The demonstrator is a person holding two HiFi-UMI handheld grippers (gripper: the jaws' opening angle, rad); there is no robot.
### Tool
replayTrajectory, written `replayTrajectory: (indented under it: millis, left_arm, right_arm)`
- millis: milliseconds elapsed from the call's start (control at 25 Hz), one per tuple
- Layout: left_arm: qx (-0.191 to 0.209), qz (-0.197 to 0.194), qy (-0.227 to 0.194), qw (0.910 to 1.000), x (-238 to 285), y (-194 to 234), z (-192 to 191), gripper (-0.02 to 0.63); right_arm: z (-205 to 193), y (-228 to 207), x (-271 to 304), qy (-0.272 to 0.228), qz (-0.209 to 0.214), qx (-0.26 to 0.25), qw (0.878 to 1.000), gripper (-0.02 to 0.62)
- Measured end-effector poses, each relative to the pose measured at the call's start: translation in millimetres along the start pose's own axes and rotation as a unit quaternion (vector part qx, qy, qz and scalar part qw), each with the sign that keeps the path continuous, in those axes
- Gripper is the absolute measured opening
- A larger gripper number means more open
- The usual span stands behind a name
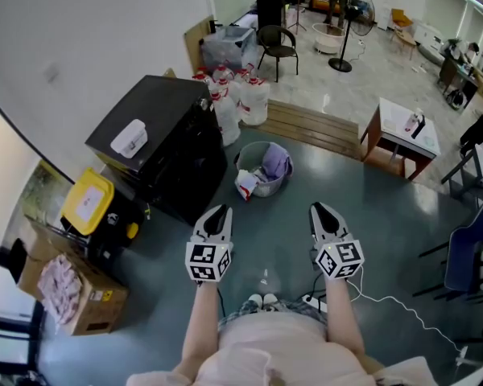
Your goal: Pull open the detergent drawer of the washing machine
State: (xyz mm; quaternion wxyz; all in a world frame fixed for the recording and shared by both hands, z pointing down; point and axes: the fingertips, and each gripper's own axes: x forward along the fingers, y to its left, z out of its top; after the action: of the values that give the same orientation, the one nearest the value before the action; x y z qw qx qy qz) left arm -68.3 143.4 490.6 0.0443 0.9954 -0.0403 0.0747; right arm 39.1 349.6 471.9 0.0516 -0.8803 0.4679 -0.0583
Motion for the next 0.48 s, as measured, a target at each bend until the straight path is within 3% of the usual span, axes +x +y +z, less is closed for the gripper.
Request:
replayTrajectory:
  millis: [120, 200, 480]
  left_arm:
    - [0.009, -0.008, -0.001, 0.9999, -0.7, 0.5, 2.1, 0.046]
    - [0.004, -0.017, -0.004, 0.9998, -0.6, 0.3, 1.9, 0.148]
    - [-0.017, -0.042, -0.008, 0.9989, -5.0, 4.9, -1.8, 0.308]
  right_arm:
    - [5.5, 5.6, 2.6, -0.007, 0.013, 0.009, 1.0, 0.141]
    - [7.0, 8.5, 3.6, -0.011, 0.02, 0.013, 1.0, 0.192]
    - [3.0, 14.4, 7.8, -0.021, 0.007, 0.039, 0.999, 0.38]
